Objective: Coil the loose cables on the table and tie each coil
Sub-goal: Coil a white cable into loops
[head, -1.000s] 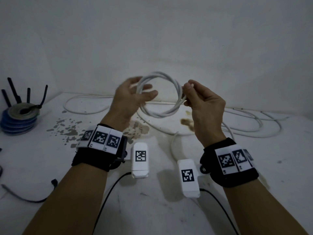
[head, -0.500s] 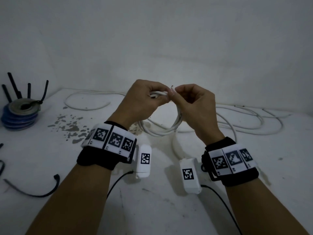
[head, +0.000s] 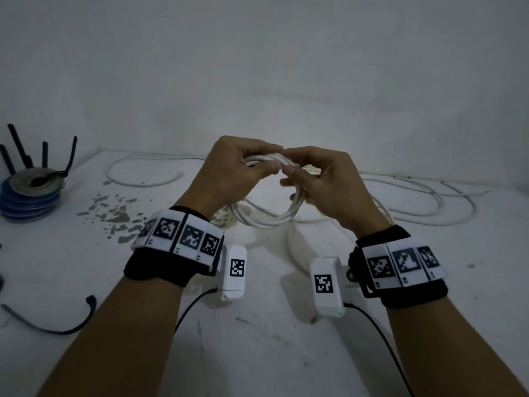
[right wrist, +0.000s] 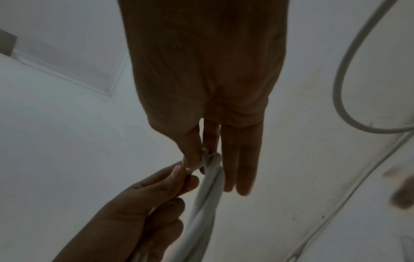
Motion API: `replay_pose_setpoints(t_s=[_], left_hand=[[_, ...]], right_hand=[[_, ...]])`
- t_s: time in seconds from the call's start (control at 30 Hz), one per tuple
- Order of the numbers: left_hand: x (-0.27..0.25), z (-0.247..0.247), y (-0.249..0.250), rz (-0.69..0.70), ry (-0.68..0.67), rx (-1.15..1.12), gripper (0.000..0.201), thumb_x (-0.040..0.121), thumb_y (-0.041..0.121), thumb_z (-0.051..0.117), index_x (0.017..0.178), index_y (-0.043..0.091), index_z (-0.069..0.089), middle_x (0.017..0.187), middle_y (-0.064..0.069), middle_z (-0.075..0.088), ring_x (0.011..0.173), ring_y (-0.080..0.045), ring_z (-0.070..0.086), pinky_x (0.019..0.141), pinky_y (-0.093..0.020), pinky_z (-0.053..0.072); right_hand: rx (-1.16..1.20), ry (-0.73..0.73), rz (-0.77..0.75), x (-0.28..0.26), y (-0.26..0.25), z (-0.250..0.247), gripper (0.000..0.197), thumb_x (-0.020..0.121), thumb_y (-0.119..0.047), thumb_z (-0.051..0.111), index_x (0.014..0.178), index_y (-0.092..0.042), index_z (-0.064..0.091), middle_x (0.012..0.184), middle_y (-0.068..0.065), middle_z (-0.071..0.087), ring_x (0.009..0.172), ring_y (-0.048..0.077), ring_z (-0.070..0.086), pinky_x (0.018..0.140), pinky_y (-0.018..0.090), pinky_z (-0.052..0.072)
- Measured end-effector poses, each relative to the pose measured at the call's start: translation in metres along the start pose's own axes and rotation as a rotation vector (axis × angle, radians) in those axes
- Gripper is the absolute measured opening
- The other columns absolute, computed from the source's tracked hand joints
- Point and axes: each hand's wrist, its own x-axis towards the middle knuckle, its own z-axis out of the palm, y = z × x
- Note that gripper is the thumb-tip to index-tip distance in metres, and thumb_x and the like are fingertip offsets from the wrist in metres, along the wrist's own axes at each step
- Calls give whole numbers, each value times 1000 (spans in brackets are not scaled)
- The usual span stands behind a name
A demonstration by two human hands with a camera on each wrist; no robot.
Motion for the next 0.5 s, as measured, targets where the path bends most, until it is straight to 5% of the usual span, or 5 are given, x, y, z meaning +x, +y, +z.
replay_pose_setpoints(t_s=[0.17,0.37,0.43,0.5], left_hand=[[2,-3,-2,-8,126,28,21,86,23,75,106,17,76,92,7,74,85,-4,70,81,-24,58],[-16,-6,5,-28,97,91,10,94,23,62,99,21,71,78,6,67,70,-11,61,65,-33,53],[-24,-14,11,9,77,104,16,96,19,56,107,19,68,87,3,67,77,-13,61,70,-32,54],[-36,-27,17,30,77,112,24,98,15,53,118,15,65,102,2,67,90,-9,61,78,-20,50]], right_hand=[[-58,88,-71,-2,-4,13,24,91,-15,70,114,-7,69,94,1,72,65,13,72,55,23,56],[-65,148,-75,-8,-10,21,19,94,-10,65,109,-7,75,61,1,67,50,9,63,50,15,47],[-15,136,-85,-13,-20,26,17,93,-9,66,106,-10,76,62,5,68,50,13,64,51,17,48],[22,98,-102,-20,-30,34,15,92,-9,66,103,-13,77,65,9,70,52,16,65,51,18,48]])
